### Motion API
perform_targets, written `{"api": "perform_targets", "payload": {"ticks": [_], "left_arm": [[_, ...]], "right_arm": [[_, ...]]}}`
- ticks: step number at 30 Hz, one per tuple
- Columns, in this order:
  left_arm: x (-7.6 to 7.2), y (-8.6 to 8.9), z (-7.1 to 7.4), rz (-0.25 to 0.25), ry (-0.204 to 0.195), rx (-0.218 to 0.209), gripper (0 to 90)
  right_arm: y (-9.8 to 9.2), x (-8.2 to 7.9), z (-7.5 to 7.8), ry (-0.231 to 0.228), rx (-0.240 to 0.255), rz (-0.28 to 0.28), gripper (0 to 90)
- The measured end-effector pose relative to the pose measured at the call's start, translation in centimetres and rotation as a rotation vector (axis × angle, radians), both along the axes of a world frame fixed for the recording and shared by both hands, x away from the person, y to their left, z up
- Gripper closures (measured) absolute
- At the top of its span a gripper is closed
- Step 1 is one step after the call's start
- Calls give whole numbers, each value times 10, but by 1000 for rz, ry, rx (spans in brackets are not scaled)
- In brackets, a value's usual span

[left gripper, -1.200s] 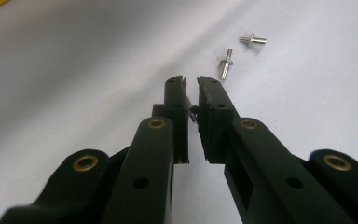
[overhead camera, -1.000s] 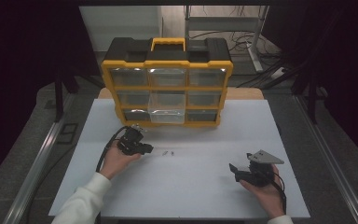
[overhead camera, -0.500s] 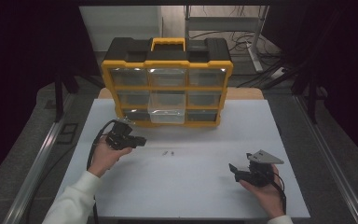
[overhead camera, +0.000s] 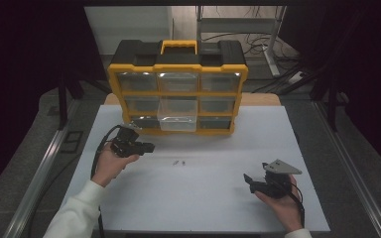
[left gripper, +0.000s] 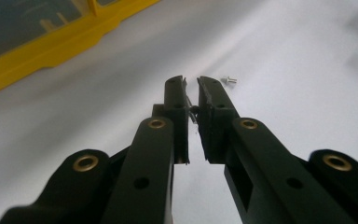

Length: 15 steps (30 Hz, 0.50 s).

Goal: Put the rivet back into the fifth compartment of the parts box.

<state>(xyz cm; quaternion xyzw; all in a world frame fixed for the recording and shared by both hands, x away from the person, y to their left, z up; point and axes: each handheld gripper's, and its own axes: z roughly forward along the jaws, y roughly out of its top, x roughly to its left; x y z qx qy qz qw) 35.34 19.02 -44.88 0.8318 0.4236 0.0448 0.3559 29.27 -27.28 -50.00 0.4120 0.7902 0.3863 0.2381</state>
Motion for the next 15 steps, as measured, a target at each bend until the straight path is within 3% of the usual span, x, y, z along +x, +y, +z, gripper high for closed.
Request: {"api": "perform_targets", "payload": {"ticks": [15], "left_arm": [[0, 8, 21, 14, -42, -7, 831]], "right_arm": [[0, 0, 0, -1, -1, 1, 195]]}}
